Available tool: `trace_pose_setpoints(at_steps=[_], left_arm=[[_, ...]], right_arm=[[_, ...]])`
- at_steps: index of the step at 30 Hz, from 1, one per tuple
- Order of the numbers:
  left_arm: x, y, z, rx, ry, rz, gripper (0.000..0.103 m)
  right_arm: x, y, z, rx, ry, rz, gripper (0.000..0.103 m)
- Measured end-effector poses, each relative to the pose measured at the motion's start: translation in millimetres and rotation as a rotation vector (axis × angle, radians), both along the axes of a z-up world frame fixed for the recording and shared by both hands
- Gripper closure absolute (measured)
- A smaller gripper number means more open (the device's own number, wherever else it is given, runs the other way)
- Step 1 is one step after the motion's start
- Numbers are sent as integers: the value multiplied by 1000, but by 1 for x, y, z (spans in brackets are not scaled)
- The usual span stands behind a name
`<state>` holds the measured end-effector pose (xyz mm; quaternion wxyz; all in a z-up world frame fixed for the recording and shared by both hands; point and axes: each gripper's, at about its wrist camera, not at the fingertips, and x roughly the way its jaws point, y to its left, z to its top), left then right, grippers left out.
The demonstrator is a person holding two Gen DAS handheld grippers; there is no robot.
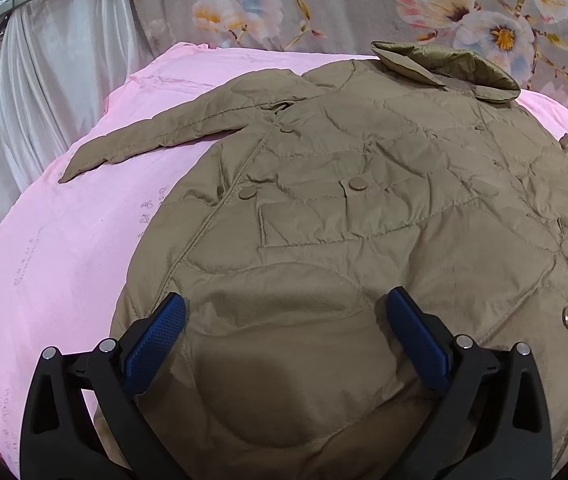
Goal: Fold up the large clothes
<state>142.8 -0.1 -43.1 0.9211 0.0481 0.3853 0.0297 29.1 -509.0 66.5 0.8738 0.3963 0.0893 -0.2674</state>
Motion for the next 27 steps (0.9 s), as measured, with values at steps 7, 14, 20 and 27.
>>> trace_pose_setpoints(at_steps=[7,14,20,27], left_arm=[[0,0,0,-8,-1,-1,5],[0,6,-1,-44,2,-9,5],[3,19,13,-169,35,-81,5],[58,35,43,-405,93,-50,5]], right_arm=[[100,183,55,-232,-21,522,99],[170,321,-12,-294,232,895,79],[138,339,-11,-360,211,853,35],[104,292,-11,-240,204,712,35]])
